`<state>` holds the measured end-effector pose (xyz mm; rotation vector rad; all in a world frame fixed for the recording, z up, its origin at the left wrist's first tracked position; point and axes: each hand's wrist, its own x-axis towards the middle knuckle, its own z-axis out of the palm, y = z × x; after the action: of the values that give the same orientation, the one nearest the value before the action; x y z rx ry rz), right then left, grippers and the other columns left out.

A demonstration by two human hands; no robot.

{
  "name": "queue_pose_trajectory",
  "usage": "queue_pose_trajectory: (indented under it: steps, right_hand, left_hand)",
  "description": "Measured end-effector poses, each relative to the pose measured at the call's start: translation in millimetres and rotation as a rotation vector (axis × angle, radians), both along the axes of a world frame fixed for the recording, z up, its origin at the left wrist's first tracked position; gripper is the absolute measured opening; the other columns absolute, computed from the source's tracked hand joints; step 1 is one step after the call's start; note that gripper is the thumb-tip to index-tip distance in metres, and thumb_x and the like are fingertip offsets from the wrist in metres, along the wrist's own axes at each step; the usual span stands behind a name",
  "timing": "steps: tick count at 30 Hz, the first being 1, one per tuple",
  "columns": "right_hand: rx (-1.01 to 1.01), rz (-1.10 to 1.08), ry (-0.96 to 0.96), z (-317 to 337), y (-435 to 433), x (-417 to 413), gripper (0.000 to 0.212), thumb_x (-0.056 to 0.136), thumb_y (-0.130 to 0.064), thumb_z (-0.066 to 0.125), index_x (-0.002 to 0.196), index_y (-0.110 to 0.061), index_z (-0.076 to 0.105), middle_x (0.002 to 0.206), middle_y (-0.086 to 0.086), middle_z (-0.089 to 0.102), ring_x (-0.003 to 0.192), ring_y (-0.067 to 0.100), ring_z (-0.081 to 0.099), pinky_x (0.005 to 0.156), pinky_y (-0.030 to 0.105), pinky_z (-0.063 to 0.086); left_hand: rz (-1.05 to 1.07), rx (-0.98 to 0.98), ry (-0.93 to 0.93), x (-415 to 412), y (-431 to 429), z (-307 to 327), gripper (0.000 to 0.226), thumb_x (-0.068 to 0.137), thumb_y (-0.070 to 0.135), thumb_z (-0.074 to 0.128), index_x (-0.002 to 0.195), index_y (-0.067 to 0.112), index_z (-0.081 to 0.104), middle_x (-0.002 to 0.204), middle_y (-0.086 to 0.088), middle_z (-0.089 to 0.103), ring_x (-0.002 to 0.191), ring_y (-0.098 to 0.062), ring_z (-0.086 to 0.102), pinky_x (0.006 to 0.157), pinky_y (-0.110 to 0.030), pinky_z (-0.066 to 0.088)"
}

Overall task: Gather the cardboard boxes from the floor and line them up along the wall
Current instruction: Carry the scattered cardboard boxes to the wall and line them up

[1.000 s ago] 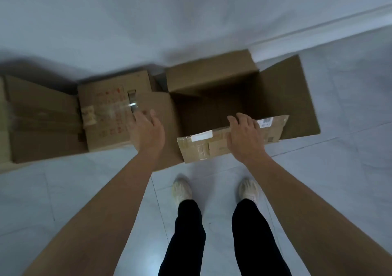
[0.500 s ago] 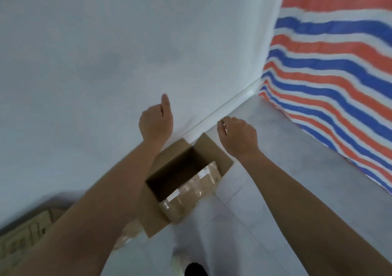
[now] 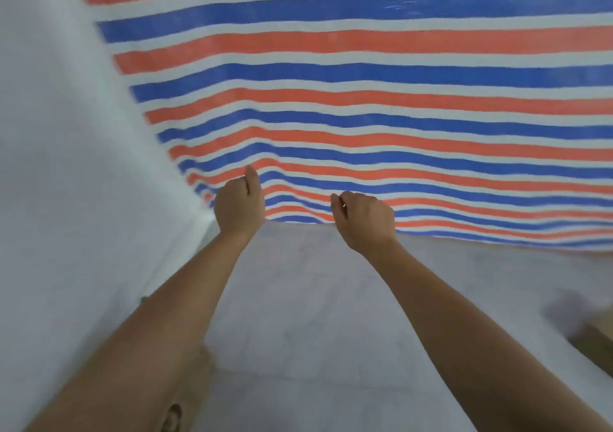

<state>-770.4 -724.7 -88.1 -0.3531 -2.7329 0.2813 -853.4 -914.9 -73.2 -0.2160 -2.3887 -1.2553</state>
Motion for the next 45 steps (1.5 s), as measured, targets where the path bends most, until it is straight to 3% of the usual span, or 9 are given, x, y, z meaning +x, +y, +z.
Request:
queue_pose_trajectory:
  steps: [2, 5, 11, 15, 18, 24, 29, 39, 45]
  right_hand:
    - [-0.019, -0.143, 0.015, 3, 78, 62, 0.046, 0.107, -0.044, 0.031, 0.078, -0.017, 0.054, 0.065, -0.003, 0.054, 0.056, 0.013, 0.054, 0.05, 0.025, 0.038]
    - [-0.088, -0.365, 0.016, 10, 177, 153, 0.045, 0.107, -0.042, 0.031, 0.075, -0.016, 0.048, 0.062, -0.005, 0.046, 0.053, 0.014, 0.048, 0.046, 0.025, 0.025]
    - [-0.175, -0.731, 0.094, -1, 341, 327, 0.041, 0.106, -0.043, 0.033, 0.082, -0.018, 0.055, 0.086, 0.004, 0.064, 0.085, 0.031, 0.064, 0.065, 0.031, 0.031]
    - [-0.171, -0.938, 0.109, -37, 441, 436, 0.047, 0.105, -0.045, 0.035, 0.089, -0.013, 0.065, 0.096, 0.01, 0.071, 0.089, 0.034, 0.066, 0.063, 0.033, 0.033]
    - [-0.176, -1.033, 0.092, -52, 513, 506, 0.046, 0.104, -0.045, 0.037, 0.085, -0.012, 0.063, 0.095, 0.011, 0.071, 0.09, 0.037, 0.065, 0.063, 0.034, 0.033]
    - [-0.147, -1.245, 0.06, -45, 652, 663, 0.045, 0.104, -0.044, 0.038, 0.07, -0.016, 0.048, 0.085, 0.013, 0.069, 0.083, 0.038, 0.064, 0.061, 0.035, 0.035]
    - [-0.121, -1.434, 0.113, -47, 741, 785, 0.049, 0.103, -0.043, 0.039, 0.063, -0.015, 0.043, 0.064, 0.007, 0.057, 0.066, 0.036, 0.059, 0.056, 0.035, 0.039]
    - [-0.253, -1.481, 0.115, -89, 949, 977, 0.037, 0.103, -0.041, 0.04, 0.086, -0.014, 0.059, 0.073, 0.003, 0.062, 0.065, 0.026, 0.053, 0.056, 0.034, 0.042]
    - [-0.3, -1.39, 0.084, -76, 1077, 1032, 0.042, 0.103, -0.041, 0.039, 0.074, -0.015, 0.053, 0.063, -0.001, 0.058, 0.061, 0.023, 0.057, 0.048, 0.03, 0.035]
  left_hand:
    - [-0.13, 0.04, 0.051, 41, 91, 7, 0.034, 0.104, 0.041, 0.04, 0.104, 0.014, 0.061, 0.101, 0.001, 0.066, 0.086, -0.014, 0.063, 0.077, -0.025, 0.053]
    - [-0.288, -0.029, 0.059, 104, 213, 14, 0.037, 0.105, 0.039, 0.038, 0.081, 0.016, 0.055, 0.083, 0.006, 0.061, 0.068, -0.008, 0.056, 0.065, -0.018, 0.047]
    - [-0.689, -0.111, 0.119, 222, 441, 7, 0.048, 0.105, 0.038, 0.037, 0.06, 0.022, 0.045, 0.058, 0.012, 0.046, 0.05, -0.005, 0.045, 0.052, -0.019, 0.037]
    - [-0.88, -0.101, 0.067, 318, 584, -17, 0.059, 0.107, 0.031, 0.037, 0.052, 0.011, 0.043, 0.053, -0.007, 0.05, 0.05, -0.026, 0.049, 0.049, -0.033, 0.034]
    - [-0.971, -0.113, 0.036, 389, 683, -36, 0.058, 0.106, 0.028, 0.038, 0.052, 0.007, 0.044, 0.055, -0.006, 0.047, 0.056, -0.027, 0.046, 0.05, -0.032, 0.023]
    - [-1.269, -0.132, -0.108, 548, 862, -36, 0.052, 0.106, 0.031, 0.037, 0.059, 0.012, 0.05, 0.066, -0.009, 0.055, 0.069, -0.028, 0.058, 0.064, -0.037, 0.044]
    - [-1.444, -0.194, -0.139, 664, 976, -35, 0.069, 0.102, 0.047, 0.026, 0.061, 0.002, 0.059, 0.066, -0.02, 0.063, 0.07, -0.039, 0.064, 0.066, -0.046, 0.053]
    - [-1.448, -0.285, -0.373, 867, 1174, -73, 0.057, 0.102, 0.032, 0.046, 0.049, 0.016, 0.035, 0.047, 0.001, 0.035, 0.048, -0.015, 0.037, 0.05, -0.027, 0.023]
    - [-1.449, -0.362, -0.349, 927, 1276, -57, 0.056, 0.102, 0.03, 0.048, 0.051, 0.015, 0.031, 0.045, 0.002, 0.029, 0.044, -0.012, 0.031, 0.045, -0.025, 0.02]
